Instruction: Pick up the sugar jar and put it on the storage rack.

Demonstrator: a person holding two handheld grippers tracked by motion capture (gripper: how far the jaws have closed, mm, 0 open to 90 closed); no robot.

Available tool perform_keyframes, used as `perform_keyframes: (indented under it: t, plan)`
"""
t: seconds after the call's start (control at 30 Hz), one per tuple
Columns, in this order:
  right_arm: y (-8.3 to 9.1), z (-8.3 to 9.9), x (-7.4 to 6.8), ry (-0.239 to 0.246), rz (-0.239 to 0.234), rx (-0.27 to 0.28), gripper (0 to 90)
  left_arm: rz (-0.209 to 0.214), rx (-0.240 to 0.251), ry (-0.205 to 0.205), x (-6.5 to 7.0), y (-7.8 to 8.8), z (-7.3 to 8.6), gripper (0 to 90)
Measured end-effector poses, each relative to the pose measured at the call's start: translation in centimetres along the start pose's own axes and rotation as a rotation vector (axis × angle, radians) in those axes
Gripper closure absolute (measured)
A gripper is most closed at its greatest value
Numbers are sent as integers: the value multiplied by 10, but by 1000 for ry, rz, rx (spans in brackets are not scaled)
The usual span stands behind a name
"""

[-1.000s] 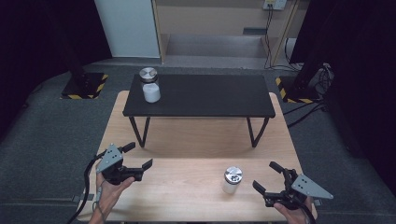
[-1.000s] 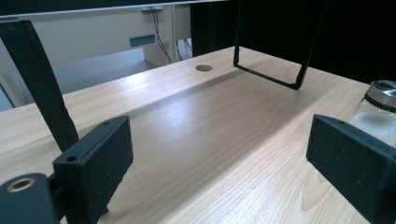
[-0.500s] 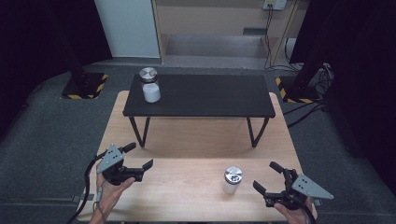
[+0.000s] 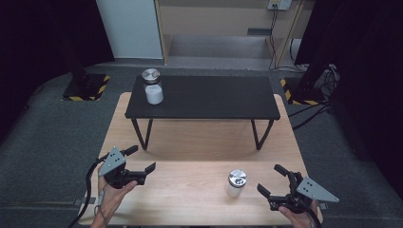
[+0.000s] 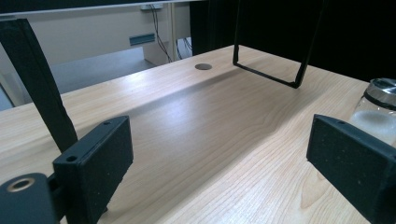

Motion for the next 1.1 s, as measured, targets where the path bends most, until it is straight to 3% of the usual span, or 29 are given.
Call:
perform_keyframes:
  t: [0.43,0.73,0.9,1.1]
  plan:
    - [-1,-5,-4,44,-19,-25,47,-5,-4,-3,0,1,0,59]
    - [0,-12,-3,28,-29,-28,42,-13,27,46,-5,8,4,60]
    - [3,-24,2,15,-81,-50,40,-16,26,49,-6,8,5,61]
    - [9,-48,8,51,-109,-116,37,-15,23,41,-6,8,5,61]
Point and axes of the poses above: each handheld gripper's, and its own axes: y roughly backward along the jaws, z roughly out of its underside, x roughly to its right, the point moved 8 cm from there along -y, roughly forward along the jaws
